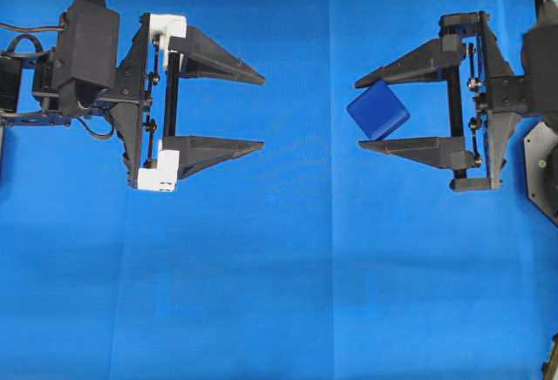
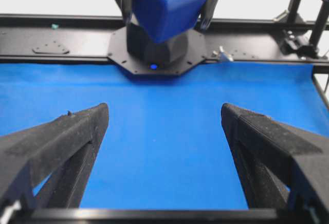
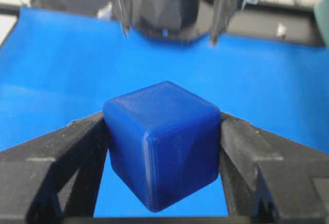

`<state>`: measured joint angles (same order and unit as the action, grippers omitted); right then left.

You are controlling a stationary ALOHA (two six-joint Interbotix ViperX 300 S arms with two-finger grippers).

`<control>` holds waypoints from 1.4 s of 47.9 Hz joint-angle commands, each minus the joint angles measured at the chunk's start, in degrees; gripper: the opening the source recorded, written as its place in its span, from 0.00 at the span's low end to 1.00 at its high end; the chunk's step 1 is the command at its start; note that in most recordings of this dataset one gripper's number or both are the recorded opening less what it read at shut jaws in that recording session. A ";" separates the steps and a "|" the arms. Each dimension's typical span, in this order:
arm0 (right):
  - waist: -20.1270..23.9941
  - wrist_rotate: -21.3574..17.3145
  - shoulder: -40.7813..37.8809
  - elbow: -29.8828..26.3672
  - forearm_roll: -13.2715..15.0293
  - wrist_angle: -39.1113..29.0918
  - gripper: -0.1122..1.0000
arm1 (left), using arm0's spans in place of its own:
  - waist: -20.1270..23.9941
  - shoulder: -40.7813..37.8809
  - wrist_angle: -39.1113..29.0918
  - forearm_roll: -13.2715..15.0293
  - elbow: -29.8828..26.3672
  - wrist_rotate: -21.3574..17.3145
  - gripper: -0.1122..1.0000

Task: Handover the blue block to the right arm after grasping it with the left arm, then place it in the designated position.
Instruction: 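Carry the cube with the right gripper and lower it toward the table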

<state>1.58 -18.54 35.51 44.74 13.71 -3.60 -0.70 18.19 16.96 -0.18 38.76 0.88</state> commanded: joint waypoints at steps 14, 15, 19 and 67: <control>0.18 -3.25 0.35 -1.93 -0.62 -9.14 0.51 | -0.09 0.70 0.26 0.00 -1.23 -0.09 0.94; 0.18 -3.25 0.35 -1.93 -0.62 -9.14 0.51 | -0.09 0.70 0.26 0.00 -1.23 -0.09 0.94; 0.26 -3.25 0.35 -1.93 -0.44 -8.96 0.51 | -0.09 0.79 0.26 0.00 -1.23 -0.09 0.94; 0.26 -3.25 -0.70 -2.02 -0.35 -8.88 0.51 | -0.26 0.79 0.18 0.00 -1.23 0.09 0.94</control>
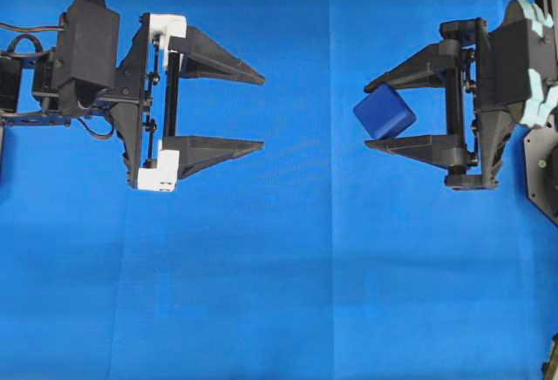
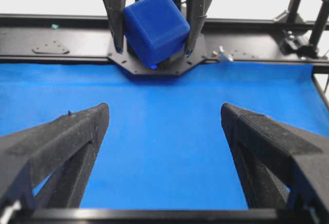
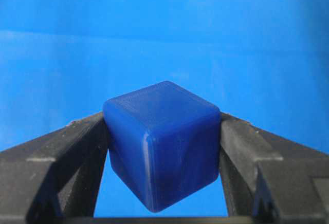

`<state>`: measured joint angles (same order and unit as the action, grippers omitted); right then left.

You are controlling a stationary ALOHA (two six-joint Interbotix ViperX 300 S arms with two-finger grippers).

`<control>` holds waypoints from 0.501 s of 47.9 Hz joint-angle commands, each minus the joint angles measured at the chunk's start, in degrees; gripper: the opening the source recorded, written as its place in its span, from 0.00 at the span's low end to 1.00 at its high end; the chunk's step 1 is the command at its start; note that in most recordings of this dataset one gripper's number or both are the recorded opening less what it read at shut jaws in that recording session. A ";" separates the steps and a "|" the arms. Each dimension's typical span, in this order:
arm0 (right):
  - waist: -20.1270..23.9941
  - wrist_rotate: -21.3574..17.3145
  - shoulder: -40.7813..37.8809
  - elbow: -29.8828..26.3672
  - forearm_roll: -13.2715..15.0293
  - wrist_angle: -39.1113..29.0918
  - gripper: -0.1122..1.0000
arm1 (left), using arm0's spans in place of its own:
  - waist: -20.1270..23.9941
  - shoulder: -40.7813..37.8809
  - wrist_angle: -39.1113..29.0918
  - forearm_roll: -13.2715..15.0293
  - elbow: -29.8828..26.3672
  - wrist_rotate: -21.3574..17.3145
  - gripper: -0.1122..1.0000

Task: Handover the blue block to the right arm after grasping it with the left arm, then place it in the designated position.
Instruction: 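Carry the cube with the right gripper and lower it toward the table, then move the right gripper left to place the cube near center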

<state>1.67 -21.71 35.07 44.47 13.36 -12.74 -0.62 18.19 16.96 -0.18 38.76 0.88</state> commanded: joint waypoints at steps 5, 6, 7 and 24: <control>0.18 -0.09 -1.41 -1.67 0.00 0.44 0.51 | -0.53 0.79 0.26 0.00 -1.23 0.09 0.94; 0.18 -0.18 -1.76 -1.58 0.00 0.62 0.51 | -0.53 0.79 0.26 0.00 -1.23 0.09 0.94; 0.18 -0.18 -2.29 -1.49 0.00 0.79 0.51 | -0.53 0.79 0.18 0.00 -1.23 0.09 0.94; -1.05 -0.18 -17.14 -1.49 -0.09 11.34 0.51 | -0.53 0.70 0.18 0.00 -1.32 0.09 0.94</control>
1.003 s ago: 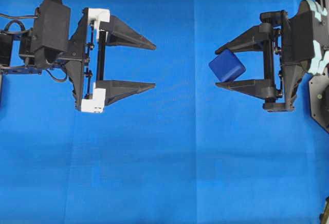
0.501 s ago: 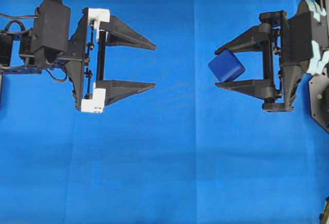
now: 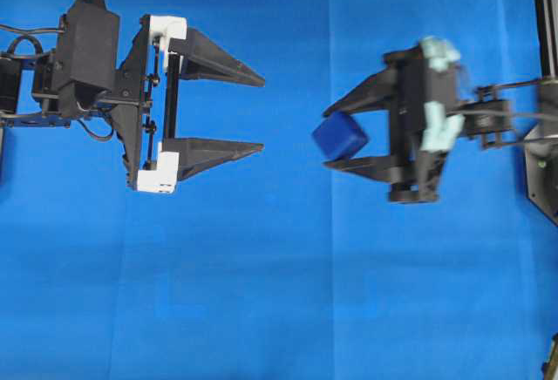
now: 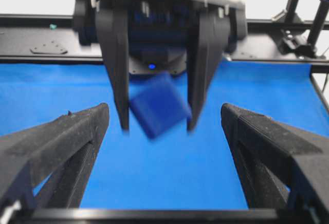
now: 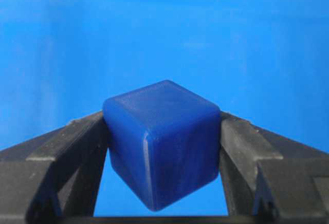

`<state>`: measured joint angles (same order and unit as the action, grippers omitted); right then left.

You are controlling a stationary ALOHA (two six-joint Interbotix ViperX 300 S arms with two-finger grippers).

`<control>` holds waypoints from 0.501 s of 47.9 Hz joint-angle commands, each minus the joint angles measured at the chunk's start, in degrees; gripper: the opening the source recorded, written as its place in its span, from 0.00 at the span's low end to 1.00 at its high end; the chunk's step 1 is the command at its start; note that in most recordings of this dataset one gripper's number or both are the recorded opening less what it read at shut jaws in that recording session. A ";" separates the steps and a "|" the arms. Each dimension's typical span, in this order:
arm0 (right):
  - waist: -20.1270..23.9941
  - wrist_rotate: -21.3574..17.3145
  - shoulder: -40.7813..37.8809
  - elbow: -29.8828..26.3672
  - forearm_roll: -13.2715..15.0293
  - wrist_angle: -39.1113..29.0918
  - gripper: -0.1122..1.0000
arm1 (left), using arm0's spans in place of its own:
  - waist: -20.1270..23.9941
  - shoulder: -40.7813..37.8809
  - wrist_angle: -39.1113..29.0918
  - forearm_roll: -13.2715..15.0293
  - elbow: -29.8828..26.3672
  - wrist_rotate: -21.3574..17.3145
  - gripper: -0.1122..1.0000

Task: Handover the blue block to the right arm after grasping it with the left arm, then place it in the designated position.
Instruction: 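Move the right gripper left to place the cube near center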

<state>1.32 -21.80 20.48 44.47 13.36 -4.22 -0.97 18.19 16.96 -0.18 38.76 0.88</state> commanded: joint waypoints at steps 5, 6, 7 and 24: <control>-1.76 -0.09 -7.73 -1.76 -0.09 6.77 0.51 | -0.18 0.70 0.26 0.00 -1.32 0.09 0.94; -1.85 -0.09 -8.61 -1.85 -0.18 7.47 0.51 | -0.18 0.70 0.26 0.00 -1.32 0.09 0.94; -1.93 -0.09 -9.40 -1.85 -0.18 8.26 0.51 | -0.18 0.70 0.26 0.00 -1.32 0.09 0.94; -2.64 -0.09 -21.45 -3.34 -0.26 17.75 0.51 | -0.18 0.62 0.26 0.00 -1.32 -0.09 0.94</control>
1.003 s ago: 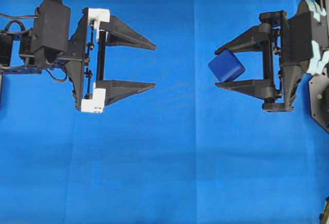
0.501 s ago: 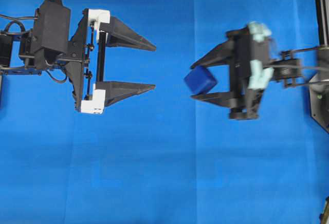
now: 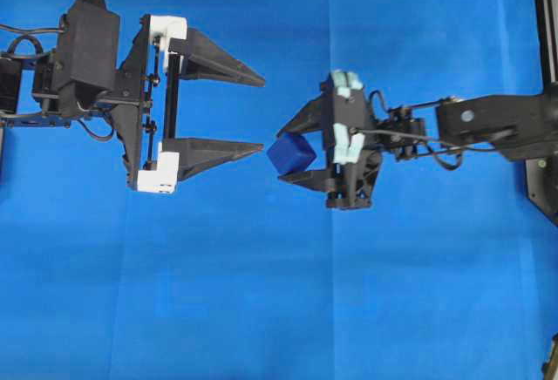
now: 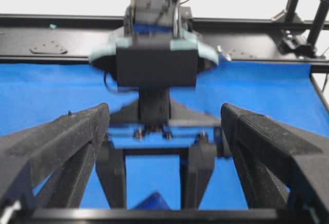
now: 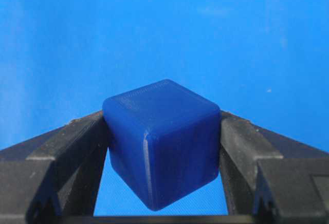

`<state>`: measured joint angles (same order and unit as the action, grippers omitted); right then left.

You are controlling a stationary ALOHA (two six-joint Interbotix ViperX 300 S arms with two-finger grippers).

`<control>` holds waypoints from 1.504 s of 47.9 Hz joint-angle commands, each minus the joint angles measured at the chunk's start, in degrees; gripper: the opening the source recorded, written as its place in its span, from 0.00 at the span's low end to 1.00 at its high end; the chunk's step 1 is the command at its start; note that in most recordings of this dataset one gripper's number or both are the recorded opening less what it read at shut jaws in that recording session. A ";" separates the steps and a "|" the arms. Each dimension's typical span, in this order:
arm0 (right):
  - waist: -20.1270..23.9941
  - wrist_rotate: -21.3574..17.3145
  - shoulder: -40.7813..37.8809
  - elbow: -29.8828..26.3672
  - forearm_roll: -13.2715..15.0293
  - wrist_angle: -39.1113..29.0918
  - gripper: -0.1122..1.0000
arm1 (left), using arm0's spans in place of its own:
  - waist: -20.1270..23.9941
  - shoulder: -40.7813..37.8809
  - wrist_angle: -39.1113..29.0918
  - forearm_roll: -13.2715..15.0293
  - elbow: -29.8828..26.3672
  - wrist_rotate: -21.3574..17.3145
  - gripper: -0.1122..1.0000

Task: Handover the blue block to the right arm after grasping it with the left arm, then place it in the designated position.
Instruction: 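Move the right gripper left to place the cube near center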

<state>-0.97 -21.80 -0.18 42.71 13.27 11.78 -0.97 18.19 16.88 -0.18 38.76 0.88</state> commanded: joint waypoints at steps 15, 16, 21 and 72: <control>-1.05 -0.09 -9.23 -3.60 -0.44 6.59 0.51 | -0.18 0.62 0.26 0.00 -1.41 -0.09 0.94; -1.05 -0.09 -9.67 -3.78 -0.44 6.86 0.51 | -0.09 0.62 0.35 0.00 -1.41 -0.09 0.94; -1.58 -0.09 -11.60 -4.48 -0.44 7.65 0.51 | -0.09 0.62 0.35 0.00 -1.32 -0.09 0.94; -2.02 -0.09 -15.64 -6.15 -1.93 7.29 0.52 | -0.18 0.70 0.26 0.00 -1.32 -0.09 0.94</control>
<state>-2.81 -21.97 -16.44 37.44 11.60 19.07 -0.97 18.19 16.88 -0.18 38.76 0.79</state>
